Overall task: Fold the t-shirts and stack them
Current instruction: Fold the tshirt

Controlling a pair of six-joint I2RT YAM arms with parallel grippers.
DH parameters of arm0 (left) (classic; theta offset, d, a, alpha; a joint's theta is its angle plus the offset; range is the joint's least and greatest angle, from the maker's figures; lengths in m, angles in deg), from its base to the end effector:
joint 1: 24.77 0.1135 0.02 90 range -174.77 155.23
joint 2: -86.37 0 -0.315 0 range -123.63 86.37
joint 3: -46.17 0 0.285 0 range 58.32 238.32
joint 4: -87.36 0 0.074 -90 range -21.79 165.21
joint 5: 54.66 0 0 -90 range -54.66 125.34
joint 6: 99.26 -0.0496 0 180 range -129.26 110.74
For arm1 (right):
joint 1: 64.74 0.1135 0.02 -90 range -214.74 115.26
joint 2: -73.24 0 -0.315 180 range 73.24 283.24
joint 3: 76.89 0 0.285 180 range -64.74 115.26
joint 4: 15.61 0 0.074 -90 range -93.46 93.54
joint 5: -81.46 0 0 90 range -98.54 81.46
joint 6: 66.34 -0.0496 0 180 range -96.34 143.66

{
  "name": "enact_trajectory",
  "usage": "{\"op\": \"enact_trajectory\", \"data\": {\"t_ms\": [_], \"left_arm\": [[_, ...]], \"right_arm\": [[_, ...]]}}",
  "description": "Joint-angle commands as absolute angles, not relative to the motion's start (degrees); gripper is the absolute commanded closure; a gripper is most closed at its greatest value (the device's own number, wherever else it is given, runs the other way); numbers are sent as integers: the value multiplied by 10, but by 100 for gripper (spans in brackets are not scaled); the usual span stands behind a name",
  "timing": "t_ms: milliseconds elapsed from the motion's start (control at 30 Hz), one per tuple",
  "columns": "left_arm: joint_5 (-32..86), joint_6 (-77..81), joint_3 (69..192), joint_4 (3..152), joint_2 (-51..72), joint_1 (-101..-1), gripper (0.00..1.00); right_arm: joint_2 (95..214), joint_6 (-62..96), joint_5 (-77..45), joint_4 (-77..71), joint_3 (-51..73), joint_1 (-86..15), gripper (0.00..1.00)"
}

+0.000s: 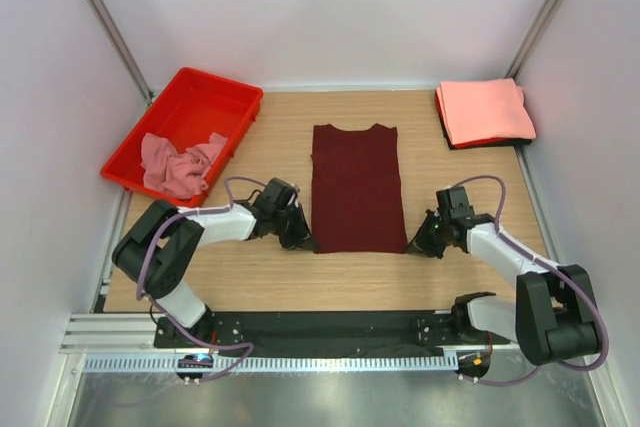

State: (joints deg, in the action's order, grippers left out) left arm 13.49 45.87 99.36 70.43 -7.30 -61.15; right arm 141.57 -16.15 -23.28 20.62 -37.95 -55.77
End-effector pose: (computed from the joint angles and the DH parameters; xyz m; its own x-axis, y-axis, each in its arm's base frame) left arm 0.2480 -0.2056 0.1417 -0.9719 -0.2298 -0.0507 -0.1495 0.7693 -0.6212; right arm 0.1979 0.0440 0.1553 -0.8541 0.4920 -0.1687 0.3805 0.8122 0.4423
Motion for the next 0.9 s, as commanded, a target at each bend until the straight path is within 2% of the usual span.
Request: {"op": "enact_trajectory", "data": {"t_ms": [0, 600, 867], "left_arm": [[192, 447, 997, 652, -58, -614, 100], [251, 464, 1042, 537, 42, -649, 100], [277, 447, 1139, 474, 32, -648, 100]], "right_arm": [[1389, -173, -166, 252, -385, -555, 99], [1220, -180, -170, 310, -374, -548, 99], [1197, -175, -162, 341, -304, -548, 99]]}}
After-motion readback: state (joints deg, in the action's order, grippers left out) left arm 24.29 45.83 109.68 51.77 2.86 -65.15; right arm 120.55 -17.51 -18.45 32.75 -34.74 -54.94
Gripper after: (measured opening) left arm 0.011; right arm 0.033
